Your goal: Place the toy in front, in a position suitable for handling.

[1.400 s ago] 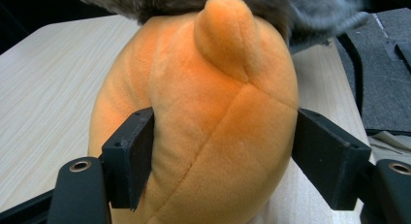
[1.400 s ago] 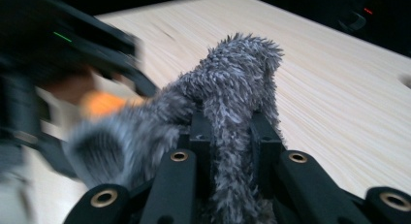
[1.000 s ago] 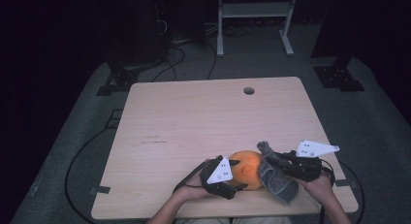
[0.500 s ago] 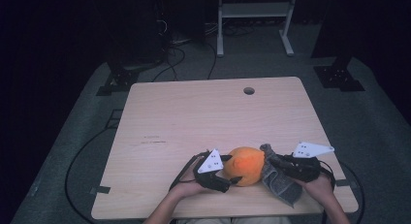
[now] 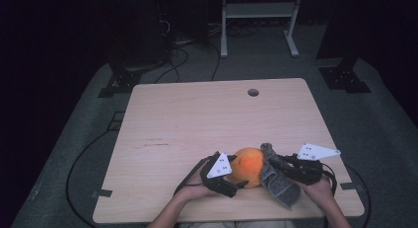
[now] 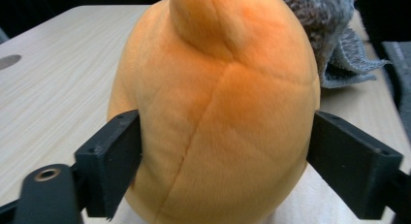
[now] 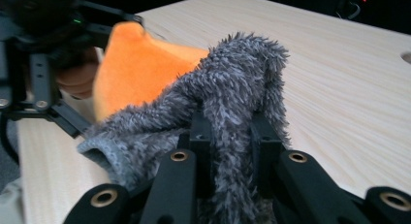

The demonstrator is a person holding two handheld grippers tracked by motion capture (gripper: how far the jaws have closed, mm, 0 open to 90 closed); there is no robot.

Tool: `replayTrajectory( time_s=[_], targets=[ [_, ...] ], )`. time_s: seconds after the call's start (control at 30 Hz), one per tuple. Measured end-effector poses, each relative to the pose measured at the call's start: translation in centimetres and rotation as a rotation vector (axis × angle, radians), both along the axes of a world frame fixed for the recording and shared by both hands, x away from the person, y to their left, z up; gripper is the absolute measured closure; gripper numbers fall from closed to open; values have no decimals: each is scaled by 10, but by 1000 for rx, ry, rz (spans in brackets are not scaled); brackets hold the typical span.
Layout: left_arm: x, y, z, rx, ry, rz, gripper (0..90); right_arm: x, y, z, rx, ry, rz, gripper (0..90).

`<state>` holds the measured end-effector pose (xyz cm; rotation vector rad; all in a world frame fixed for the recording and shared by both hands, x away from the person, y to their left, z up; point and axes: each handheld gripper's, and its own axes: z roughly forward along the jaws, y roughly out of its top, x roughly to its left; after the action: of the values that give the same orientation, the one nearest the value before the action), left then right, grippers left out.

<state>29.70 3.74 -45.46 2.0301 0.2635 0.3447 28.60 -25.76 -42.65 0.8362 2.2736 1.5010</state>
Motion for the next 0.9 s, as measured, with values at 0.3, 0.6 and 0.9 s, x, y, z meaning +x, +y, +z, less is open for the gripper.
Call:
replayTrajectory(
  time_s=[0.3, 0.6, 0.9],
  targets=[
    [1, 0, 8, -88, 31, 82, 324, -11, -5, 16, 36, -63, -18, 755],
    [-5, 1, 19, -43, 35, 56, 358, -16, 27, 26, -7, -114, 53, 755],
    [0, 3, 13, -105, 90, 90, 315, -7, 3, 8, -36, -34, -25, 755]
  ],
)
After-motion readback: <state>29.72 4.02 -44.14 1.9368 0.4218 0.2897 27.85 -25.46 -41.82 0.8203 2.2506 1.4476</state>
